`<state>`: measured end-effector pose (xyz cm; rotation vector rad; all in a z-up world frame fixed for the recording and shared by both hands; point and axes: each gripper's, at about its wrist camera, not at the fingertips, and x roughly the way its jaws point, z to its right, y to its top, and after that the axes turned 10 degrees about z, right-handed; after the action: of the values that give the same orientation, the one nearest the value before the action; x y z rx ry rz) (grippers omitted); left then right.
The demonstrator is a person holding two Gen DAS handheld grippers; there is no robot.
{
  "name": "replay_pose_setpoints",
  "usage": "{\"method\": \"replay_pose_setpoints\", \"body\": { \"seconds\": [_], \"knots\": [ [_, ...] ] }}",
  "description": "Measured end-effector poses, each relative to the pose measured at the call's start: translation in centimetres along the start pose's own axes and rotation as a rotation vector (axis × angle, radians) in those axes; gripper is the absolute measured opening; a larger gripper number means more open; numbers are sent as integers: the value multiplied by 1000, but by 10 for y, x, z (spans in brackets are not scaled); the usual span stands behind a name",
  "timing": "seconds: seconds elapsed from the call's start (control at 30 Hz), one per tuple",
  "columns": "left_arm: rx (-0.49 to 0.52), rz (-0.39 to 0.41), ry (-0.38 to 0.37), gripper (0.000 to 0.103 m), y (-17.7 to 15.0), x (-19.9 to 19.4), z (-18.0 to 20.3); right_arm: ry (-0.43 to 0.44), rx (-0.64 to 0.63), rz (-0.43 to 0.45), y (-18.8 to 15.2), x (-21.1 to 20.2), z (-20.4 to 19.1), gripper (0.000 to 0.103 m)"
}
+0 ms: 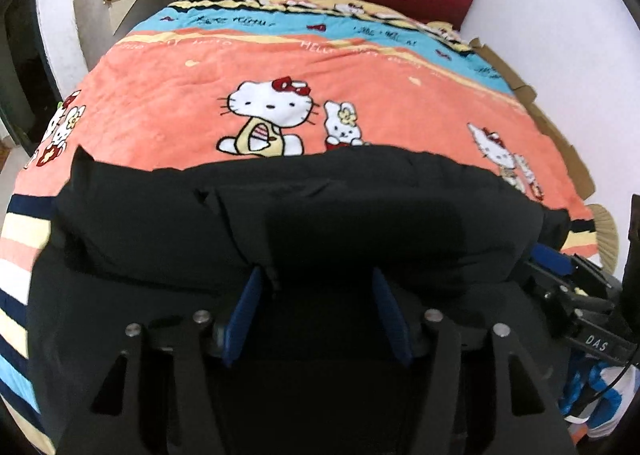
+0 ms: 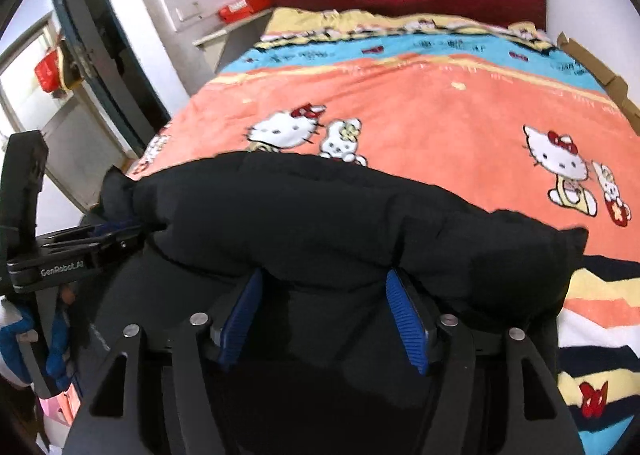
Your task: Fold large clothes
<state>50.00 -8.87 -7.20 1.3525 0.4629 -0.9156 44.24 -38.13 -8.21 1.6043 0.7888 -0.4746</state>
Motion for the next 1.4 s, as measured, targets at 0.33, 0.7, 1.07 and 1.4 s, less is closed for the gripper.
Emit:
{"method": "replay_pose_setpoints", "body": {
  "seconds": [0.33,0.7,1.07,1.4],
  "knots": [
    [23,-45,33,58,-4,43,-1,-15,31,-83,-14,52,17,71],
    [52,-37,49,58,8,8,-25,-49,43,-42,-9,12,30,71],
    [56,-2,75,60,-6,24,-60,-45,90,-36,-26,31,58,75],
    [94,114,174,60,-25,-28,-60,-120,33,20,-30,-11,45,79]
  ]
}}
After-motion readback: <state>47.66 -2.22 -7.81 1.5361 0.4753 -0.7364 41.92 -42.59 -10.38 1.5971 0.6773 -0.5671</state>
